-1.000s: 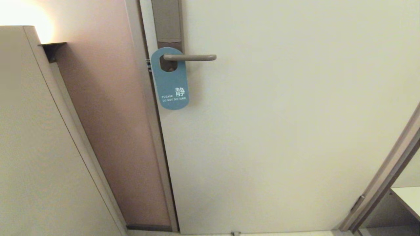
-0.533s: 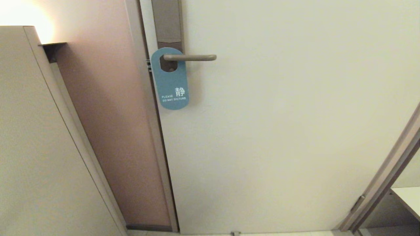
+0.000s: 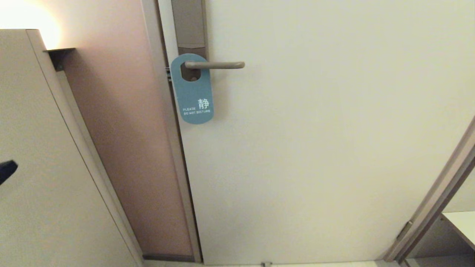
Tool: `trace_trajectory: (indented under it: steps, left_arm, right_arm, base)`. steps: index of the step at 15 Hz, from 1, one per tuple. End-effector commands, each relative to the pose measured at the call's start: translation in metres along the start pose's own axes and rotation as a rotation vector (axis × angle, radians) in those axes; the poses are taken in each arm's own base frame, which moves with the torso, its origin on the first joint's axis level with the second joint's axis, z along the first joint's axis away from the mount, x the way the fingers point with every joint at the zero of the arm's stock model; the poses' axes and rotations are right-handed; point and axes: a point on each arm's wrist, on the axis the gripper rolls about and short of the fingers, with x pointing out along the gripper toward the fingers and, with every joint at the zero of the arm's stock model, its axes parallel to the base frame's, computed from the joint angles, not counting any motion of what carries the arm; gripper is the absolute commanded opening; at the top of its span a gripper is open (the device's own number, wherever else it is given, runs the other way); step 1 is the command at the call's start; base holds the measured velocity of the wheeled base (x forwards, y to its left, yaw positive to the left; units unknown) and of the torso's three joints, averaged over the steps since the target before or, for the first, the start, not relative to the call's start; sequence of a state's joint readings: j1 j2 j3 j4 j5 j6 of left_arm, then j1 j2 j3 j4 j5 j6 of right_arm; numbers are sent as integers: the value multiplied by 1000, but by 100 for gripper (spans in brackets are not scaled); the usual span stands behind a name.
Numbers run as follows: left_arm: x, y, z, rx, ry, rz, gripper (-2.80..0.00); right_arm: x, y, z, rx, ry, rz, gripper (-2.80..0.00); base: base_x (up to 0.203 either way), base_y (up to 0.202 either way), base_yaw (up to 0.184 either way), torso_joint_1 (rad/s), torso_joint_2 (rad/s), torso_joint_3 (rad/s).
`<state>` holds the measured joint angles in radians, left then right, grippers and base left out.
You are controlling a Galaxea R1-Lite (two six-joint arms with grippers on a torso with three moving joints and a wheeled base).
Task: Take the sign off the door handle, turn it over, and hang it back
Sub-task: Take down the sign
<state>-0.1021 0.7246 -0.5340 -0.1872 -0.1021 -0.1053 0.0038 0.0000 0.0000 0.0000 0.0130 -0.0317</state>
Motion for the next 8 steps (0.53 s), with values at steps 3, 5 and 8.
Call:
trace_trajectory:
  steps: [3,5,8]
  left_arm:
    - [75,17,31,-78,90,-55,-280]
    - [94,29,41,-95,103,-152,-280]
    - [115,35,41,-110,139,-225,-280]
  right_arm:
    - [0,0,0,0,1,2,-280]
    - [0,0,0,0,1,2,-280]
    - [0,0,0,0,1,2,-280]
  base:
    - [0,0,0,0,0,0]
    - [0,0,0,0,0,0]
    - [0,0,0,0,0,0]
